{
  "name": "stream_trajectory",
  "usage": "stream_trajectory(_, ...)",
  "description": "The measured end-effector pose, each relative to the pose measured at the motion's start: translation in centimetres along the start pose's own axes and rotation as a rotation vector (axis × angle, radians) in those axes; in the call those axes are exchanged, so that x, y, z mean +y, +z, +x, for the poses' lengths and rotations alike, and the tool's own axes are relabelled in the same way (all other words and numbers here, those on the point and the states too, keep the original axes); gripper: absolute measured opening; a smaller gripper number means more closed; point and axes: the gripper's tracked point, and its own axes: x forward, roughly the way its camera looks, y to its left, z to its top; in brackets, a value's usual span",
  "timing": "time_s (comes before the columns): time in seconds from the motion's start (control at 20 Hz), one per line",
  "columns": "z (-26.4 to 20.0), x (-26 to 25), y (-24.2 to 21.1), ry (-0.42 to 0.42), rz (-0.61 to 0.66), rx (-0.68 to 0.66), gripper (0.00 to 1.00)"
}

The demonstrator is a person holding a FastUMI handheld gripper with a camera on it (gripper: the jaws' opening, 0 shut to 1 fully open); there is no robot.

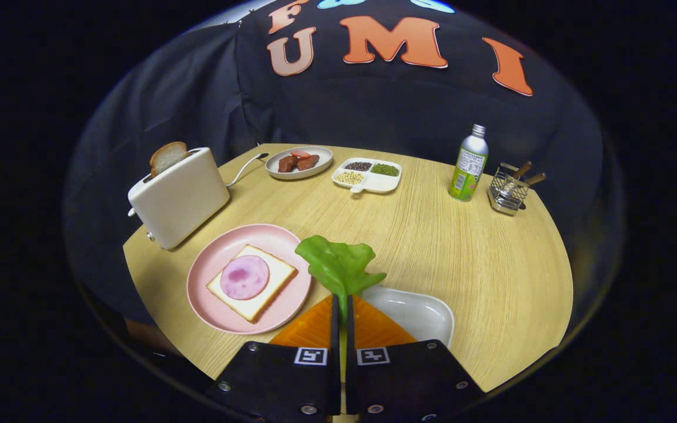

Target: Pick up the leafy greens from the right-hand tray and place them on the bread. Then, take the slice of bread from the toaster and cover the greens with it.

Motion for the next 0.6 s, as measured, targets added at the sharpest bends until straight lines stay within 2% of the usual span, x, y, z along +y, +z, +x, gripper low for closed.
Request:
stream_trajectory(0.45, 2.4, 4.5, 2.4, 0.086, 0.002, -0.027, 0.04)
stream_trajectory(0.6, 3.1, 6.9, 2.9, 0.141, 0.006, -0.028, 0.04)
